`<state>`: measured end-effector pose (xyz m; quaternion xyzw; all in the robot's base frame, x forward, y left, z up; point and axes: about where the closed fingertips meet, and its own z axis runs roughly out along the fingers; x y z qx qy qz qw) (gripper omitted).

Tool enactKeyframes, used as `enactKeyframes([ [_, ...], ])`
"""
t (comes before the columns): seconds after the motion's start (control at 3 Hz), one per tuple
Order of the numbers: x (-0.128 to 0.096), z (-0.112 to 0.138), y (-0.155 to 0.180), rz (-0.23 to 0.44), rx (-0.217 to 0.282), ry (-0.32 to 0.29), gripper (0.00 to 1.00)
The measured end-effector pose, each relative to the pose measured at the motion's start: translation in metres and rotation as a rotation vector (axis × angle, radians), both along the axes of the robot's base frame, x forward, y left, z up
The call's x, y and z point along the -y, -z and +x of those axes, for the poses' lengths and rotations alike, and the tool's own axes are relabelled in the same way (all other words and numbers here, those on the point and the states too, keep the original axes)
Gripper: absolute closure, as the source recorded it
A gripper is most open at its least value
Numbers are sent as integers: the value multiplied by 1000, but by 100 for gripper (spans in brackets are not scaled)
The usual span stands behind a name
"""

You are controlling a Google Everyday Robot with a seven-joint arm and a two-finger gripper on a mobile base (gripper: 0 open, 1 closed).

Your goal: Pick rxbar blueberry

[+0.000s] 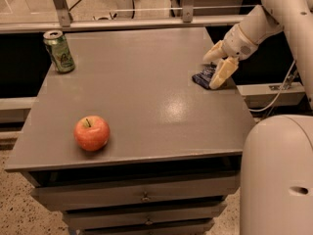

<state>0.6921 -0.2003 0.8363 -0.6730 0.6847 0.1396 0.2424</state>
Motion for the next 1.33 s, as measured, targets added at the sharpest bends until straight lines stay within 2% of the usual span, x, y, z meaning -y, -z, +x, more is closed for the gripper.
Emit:
enactKeyframes([
  [0.67,-10,2,-7,27,-9,2,79],
  [1.0,-30,-5,-27,68,-3,-36,99],
  [1.33,-62,-19,-65,145,19,-81,100],
])
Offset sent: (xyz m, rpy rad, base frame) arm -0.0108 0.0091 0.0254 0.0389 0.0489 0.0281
